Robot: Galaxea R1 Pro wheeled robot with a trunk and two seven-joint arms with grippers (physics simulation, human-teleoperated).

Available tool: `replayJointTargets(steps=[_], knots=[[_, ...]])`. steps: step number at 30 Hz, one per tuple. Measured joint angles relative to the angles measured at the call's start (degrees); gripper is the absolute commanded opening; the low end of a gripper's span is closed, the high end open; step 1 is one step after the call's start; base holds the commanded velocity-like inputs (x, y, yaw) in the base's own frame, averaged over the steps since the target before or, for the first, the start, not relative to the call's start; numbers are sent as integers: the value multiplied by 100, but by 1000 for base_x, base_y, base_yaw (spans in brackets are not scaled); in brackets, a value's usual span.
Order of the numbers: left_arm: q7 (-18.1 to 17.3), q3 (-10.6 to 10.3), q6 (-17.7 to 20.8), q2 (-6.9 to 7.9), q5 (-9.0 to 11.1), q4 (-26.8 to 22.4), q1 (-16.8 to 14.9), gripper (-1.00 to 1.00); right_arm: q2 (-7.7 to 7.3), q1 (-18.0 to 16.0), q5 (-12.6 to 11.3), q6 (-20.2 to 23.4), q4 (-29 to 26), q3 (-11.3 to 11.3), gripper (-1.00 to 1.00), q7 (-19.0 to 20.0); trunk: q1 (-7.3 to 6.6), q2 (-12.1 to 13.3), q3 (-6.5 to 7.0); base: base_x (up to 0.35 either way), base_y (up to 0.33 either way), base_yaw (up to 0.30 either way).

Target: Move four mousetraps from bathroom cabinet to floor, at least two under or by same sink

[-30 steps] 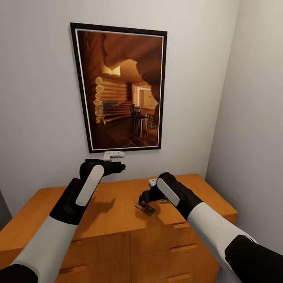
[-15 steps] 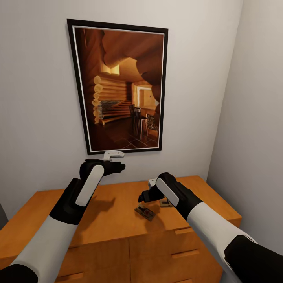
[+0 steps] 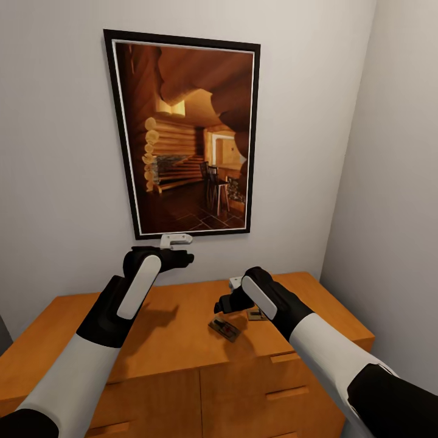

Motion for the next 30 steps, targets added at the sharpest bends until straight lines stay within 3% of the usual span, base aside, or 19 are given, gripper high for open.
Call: replayJointTargets(steps=[30], knots=[[0,0,0,0,0,-17,0,100,31,0,2,0,-3,6,100,-3,0,0,0,-9,0,0]])
